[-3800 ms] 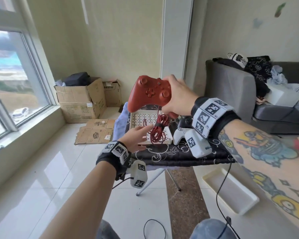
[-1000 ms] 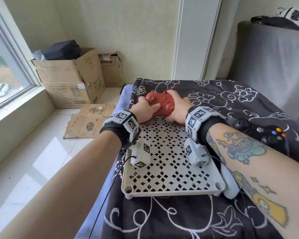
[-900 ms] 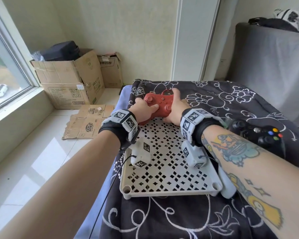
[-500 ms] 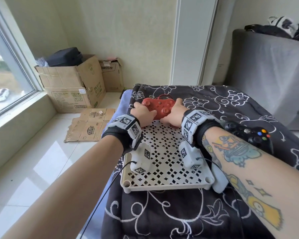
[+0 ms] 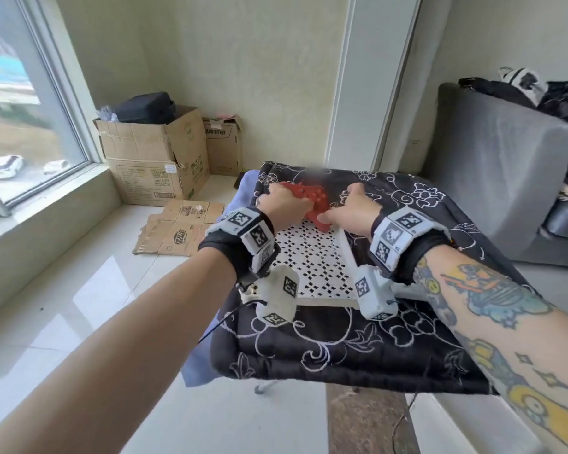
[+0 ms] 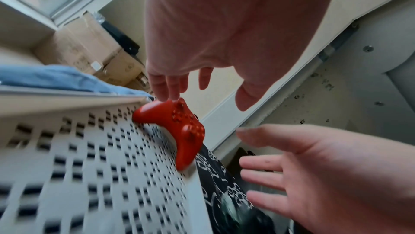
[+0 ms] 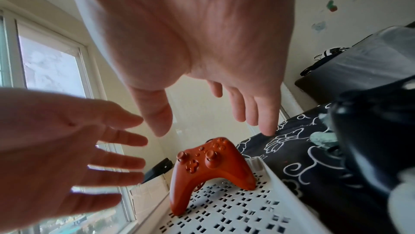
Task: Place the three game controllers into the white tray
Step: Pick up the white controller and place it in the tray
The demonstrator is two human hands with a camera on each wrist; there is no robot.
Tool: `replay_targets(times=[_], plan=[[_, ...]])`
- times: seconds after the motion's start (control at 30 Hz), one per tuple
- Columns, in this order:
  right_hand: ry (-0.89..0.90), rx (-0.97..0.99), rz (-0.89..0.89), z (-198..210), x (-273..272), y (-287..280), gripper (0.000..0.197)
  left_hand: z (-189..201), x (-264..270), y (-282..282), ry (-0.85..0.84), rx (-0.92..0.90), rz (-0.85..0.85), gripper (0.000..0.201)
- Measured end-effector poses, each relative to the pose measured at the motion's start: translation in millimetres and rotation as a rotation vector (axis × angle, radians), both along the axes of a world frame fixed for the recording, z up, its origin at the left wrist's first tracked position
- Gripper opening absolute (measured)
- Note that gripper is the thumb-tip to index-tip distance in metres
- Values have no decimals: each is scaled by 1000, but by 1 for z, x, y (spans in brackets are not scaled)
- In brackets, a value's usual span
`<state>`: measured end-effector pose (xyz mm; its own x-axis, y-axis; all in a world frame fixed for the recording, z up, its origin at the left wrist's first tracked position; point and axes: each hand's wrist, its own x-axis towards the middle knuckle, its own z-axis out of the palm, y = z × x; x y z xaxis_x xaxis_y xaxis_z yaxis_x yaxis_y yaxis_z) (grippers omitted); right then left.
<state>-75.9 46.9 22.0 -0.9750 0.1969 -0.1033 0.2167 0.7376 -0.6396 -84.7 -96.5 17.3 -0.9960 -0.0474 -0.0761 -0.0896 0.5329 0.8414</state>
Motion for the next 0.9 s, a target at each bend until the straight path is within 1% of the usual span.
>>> replay_targets(times=[0.07,0.1,0.2,0.23,0.3,0.37,0.5,0.57,0.63,0.67,0.73,0.77,0.83,0.9], plan=[[9,-34,3,5,18,9,96,-8,8,6,24,16,-69,73],[17,-40,6,6,27,14,95,-10,13,11,4,-5,-112,66],[21,-27,-45,6,47,32,95,-2,43,26,-47,-93,-245,31],[21,-10,-67,4,51,39,95,-3,49,30,-65,-118,-279,26],[8,35,-116,0,62,53,95,-9,61,41,-103,-178,-322,27],[-15,68,-157,-4,70,65,98,-14,69,51,-101,-242,-353,26],[-116,138,-182,-16,85,82,118,-21,74,72,-61,-352,-429,29],[-171,184,-172,-24,89,90,125,-23,76,81,-27,-397,-466,24],[-214,204,-188,-34,89,97,120,-26,78,90,-20,-441,-512,14],[-227,211,-204,-39,89,101,117,-30,80,94,-31,-494,-529,22],[-256,251,-244,-47,91,107,120,-39,81,98,-21,-682,-564,55],[-282,268,-253,-52,90,110,122,-45,80,101,-4,-767,-578,64],[-323,286,-268,-58,91,115,121,-55,79,104,9,-853,-607,72],[-335,297,-275,-64,90,120,112,-62,79,108,20,-874,-629,82]])
